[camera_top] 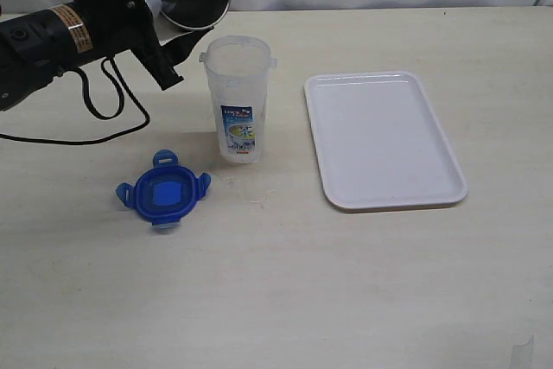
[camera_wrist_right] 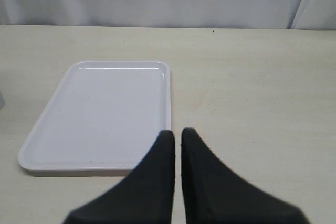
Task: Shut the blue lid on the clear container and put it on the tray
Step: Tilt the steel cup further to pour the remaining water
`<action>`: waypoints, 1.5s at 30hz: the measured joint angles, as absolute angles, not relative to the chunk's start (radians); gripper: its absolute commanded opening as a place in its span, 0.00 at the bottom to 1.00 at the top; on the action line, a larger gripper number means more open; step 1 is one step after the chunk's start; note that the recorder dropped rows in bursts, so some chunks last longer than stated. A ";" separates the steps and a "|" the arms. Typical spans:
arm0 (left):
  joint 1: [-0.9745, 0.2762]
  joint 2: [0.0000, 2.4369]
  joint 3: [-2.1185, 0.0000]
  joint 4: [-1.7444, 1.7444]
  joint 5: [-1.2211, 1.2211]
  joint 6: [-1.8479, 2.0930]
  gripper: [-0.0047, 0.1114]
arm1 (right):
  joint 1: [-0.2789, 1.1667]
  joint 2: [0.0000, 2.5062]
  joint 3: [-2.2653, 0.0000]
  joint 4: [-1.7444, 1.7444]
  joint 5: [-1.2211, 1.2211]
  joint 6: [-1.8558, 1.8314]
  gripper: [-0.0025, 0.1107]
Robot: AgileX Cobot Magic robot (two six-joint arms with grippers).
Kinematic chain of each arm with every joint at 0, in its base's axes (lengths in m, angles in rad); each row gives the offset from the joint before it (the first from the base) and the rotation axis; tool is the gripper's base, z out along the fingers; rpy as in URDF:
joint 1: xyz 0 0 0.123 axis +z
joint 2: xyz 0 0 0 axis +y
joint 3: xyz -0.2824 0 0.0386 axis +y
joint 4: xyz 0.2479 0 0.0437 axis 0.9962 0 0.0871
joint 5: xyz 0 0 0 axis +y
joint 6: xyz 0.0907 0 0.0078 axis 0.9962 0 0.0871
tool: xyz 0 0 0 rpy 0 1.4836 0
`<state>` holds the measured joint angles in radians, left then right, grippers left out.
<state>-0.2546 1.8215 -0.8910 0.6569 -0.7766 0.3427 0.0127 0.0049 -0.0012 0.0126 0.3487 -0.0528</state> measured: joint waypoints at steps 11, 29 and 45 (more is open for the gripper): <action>-0.255 1.822 -0.891 0.597 -0.777 0.230 0.04 | 0.013 0.005 -0.001 0.013 0.349 -0.053 0.06; -0.255 1.822 -0.944 0.571 -0.667 0.237 0.04 | 0.013 0.005 -0.001 0.013 0.349 -0.053 0.06; -0.255 1.822 -0.944 0.655 -0.666 0.421 0.04 | 0.013 0.005 -0.001 0.013 0.349 -0.053 0.06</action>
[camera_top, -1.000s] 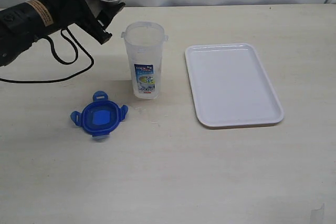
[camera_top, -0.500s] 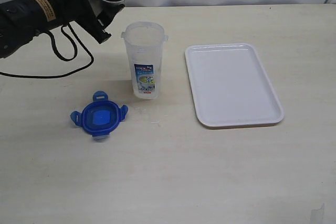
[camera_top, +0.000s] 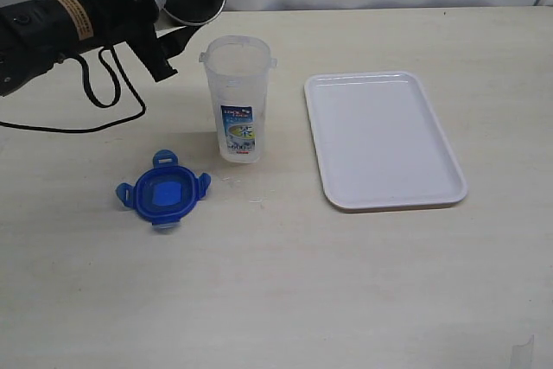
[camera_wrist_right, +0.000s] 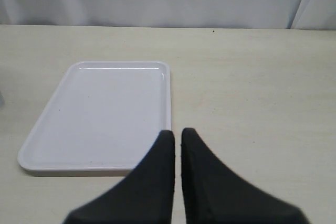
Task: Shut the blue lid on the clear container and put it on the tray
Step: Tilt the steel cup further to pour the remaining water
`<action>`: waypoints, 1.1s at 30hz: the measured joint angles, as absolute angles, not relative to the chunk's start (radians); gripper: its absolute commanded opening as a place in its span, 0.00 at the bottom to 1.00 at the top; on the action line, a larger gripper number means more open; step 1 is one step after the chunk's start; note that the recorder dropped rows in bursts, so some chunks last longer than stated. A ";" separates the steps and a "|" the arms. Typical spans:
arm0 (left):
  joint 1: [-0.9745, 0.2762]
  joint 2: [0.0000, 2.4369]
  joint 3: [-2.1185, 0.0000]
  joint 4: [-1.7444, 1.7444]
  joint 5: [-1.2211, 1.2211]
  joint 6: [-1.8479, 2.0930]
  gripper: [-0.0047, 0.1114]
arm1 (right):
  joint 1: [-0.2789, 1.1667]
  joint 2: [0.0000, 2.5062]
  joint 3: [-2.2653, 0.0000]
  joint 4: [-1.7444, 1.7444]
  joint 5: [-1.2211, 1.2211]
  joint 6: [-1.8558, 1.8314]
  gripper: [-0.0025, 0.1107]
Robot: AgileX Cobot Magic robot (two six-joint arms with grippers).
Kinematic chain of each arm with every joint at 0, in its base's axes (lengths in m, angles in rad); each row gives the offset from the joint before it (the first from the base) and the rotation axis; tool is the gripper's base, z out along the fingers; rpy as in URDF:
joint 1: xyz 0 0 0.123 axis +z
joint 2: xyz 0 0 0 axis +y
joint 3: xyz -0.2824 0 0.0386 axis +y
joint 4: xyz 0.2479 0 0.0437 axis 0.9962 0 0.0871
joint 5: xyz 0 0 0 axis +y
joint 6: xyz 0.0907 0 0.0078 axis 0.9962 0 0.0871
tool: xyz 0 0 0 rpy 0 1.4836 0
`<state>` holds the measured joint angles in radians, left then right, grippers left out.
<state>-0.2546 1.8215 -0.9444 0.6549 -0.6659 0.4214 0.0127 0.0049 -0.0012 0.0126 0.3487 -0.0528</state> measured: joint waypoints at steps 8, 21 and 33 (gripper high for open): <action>-0.255 1.822 -0.944 0.657 -0.668 0.552 0.04 | 0.013 0.005 -0.001 0.013 0.349 -0.053 0.06; -0.255 1.822 -0.944 0.657 -0.713 0.705 0.04 | 0.013 0.005 -0.001 0.013 0.349 -0.053 0.06; -0.255 1.822 -0.944 0.659 -0.734 0.702 0.04 | 0.013 0.005 -0.001 0.013 0.349 -0.053 0.06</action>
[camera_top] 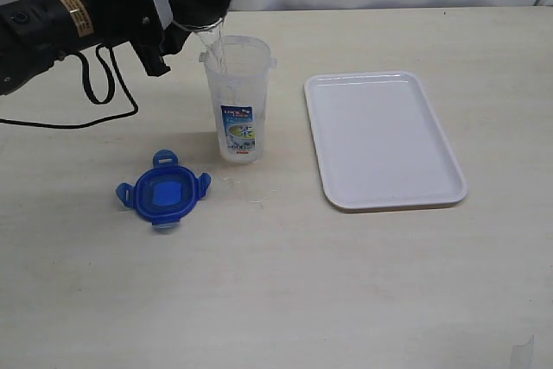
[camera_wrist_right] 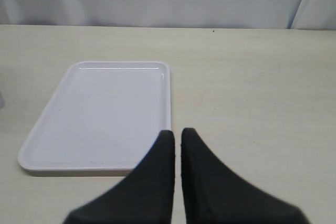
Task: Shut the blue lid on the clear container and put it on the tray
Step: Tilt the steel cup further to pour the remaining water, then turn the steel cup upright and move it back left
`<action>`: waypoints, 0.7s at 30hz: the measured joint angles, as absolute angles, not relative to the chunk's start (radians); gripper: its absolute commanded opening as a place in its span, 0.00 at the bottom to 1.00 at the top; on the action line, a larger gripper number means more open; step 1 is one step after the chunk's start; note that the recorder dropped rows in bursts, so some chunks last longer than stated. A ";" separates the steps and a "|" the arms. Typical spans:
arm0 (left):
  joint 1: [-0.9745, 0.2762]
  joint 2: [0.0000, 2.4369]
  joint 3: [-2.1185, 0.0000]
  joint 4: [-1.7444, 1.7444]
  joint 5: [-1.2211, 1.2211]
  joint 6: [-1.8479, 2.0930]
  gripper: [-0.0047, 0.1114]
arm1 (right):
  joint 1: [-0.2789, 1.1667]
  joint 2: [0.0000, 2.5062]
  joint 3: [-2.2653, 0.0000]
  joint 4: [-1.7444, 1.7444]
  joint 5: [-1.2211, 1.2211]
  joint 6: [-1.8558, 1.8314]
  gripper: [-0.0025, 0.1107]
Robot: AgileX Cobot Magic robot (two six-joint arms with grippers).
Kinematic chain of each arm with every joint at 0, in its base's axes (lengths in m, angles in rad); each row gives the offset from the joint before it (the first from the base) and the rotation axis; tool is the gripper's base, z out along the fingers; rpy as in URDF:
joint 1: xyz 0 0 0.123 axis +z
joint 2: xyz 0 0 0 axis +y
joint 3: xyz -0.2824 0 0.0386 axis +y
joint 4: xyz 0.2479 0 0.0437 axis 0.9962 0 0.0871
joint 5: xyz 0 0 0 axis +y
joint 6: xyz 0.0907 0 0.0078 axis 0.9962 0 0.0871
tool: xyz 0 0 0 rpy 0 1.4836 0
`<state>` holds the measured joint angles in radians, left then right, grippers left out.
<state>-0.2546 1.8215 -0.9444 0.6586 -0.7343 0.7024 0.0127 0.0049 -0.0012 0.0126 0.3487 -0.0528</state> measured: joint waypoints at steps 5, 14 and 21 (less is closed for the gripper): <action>-0.255 1.822 -0.944 0.650 -0.734 0.577 0.04 | 0.013 0.005 -0.001 0.013 0.349 -0.053 0.06; -0.255 1.822 -0.944 0.516 -0.719 0.299 0.04 | 0.013 0.005 -0.001 0.013 0.349 -0.053 0.06; -0.255 1.872 -0.961 0.272 -0.715 0.202 0.04 | 0.013 0.005 -0.001 0.013 0.349 -0.053 0.06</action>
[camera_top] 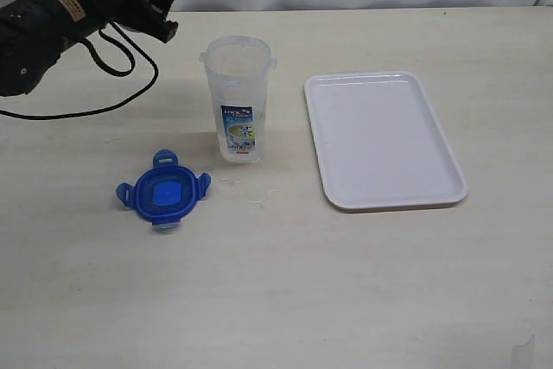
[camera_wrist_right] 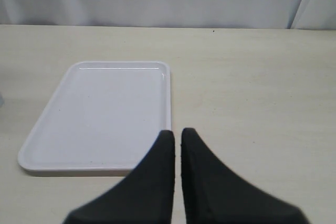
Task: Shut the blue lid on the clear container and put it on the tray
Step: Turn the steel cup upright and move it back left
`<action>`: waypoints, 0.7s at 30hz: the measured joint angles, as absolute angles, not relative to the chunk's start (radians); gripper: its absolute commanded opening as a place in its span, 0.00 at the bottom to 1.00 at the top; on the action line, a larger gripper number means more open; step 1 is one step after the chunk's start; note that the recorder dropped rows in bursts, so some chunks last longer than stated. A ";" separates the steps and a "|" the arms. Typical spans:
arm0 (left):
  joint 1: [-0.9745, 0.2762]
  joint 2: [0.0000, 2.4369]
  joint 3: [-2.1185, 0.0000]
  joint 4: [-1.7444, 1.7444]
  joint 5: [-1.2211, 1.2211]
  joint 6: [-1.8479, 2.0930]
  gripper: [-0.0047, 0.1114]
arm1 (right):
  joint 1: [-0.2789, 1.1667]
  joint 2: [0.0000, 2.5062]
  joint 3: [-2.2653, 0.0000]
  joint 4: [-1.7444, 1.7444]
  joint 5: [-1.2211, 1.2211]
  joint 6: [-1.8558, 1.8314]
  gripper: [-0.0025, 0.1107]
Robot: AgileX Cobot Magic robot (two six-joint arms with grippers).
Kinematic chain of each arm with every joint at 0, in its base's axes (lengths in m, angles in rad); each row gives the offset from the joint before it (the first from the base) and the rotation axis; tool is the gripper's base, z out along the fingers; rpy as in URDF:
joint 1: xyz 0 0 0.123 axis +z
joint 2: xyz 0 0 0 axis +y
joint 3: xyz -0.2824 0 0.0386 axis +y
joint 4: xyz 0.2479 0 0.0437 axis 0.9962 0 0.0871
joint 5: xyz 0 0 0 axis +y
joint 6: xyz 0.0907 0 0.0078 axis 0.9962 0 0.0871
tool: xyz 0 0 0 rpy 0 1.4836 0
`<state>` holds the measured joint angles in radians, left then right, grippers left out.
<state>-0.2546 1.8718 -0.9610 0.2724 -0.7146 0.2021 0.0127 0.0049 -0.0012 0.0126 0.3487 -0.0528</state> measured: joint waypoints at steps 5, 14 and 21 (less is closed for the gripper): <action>-0.242 1.968 -1.021 0.253 -0.708 0.060 0.04 | 0.013 0.005 -0.001 0.013 0.349 -0.053 0.06; -0.147 2.108 -1.072 0.282 -0.771 -0.170 0.04 | 0.013 0.005 -0.001 0.013 0.349 -0.053 0.06; -0.069 2.223 -1.074 0.352 -0.948 -0.285 0.04 | 0.013 0.005 -0.001 0.013 0.349 -0.053 0.06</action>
